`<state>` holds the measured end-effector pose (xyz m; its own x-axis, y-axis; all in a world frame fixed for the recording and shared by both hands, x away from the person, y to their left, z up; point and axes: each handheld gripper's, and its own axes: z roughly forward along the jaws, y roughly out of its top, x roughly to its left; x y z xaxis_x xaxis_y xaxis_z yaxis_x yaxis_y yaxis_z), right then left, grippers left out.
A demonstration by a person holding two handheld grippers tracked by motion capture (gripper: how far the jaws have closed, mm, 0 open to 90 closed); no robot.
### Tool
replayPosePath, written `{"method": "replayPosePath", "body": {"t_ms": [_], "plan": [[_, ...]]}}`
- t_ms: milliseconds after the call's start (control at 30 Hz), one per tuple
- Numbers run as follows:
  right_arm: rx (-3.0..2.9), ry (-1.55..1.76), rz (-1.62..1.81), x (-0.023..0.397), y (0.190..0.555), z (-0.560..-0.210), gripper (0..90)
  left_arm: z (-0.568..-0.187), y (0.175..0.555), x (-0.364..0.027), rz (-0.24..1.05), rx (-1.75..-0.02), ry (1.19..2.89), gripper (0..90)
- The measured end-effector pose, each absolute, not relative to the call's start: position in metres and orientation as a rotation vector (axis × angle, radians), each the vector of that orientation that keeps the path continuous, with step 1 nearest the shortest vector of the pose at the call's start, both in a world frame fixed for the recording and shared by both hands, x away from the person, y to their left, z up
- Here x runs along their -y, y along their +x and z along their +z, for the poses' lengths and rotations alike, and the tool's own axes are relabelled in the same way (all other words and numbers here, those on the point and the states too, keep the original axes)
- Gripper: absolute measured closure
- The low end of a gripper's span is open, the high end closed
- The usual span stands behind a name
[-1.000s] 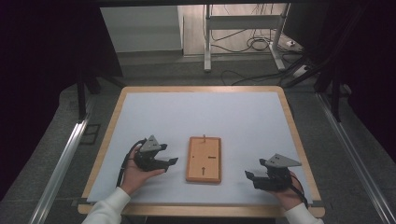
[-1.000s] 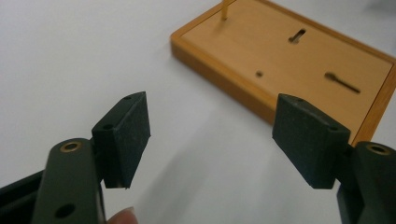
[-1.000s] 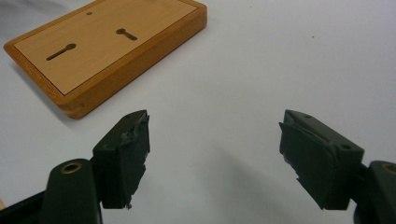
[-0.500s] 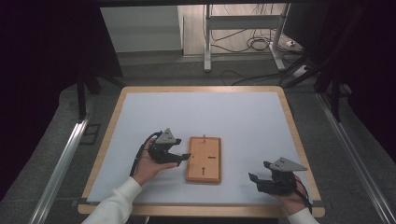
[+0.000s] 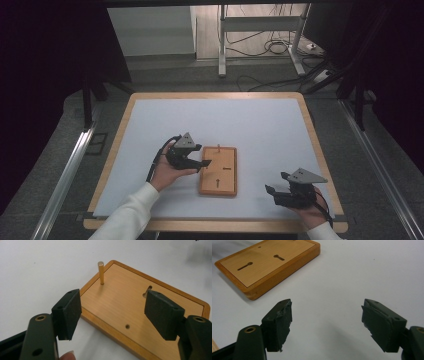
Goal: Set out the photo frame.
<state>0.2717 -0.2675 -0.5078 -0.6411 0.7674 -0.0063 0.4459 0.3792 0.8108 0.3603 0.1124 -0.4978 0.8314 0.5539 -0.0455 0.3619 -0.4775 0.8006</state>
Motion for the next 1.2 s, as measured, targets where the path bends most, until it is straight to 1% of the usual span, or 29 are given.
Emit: {"method": "replayPosePath", "body": {"t_ms": [500,700,867,967,1000,1033,1200], "plan": [[-2.266,1.039,1.157,0.268,0.272,-0.509,24.5,-0.501,0.381,-0.095,0.256,-0.677,2.131,31.8],[-2.245,1.060,1.179,0.269,0.273,-0.508,24.5,-0.503,0.391,-0.084,0.210,-0.651,2.130,32.6],[-2.247,1.060,1.176,0.269,0.273,-0.509,24.5,-0.508,0.401,-0.077,0.216,-0.642,2.145,36.3],[-2.249,1.058,1.176,0.269,0.273,-0.509,24.6,-0.510,0.404,-0.074,0.221,-0.633,2.150,40.8],[-2.249,1.058,1.176,0.269,0.273,-0.509,24.6,-0.511,0.406,-0.073,0.218,-0.635,2.153,40.8],[-2.246,1.061,1.179,0.269,0.273,-0.509,24.5,-0.513,0.408,-0.071,0.206,-0.637,2.151,44.3],[-2.242,1.066,1.180,0.270,0.273,-0.509,24.5,-0.521,0.413,-0.068,0.186,-0.630,2.154,51.9]]}}
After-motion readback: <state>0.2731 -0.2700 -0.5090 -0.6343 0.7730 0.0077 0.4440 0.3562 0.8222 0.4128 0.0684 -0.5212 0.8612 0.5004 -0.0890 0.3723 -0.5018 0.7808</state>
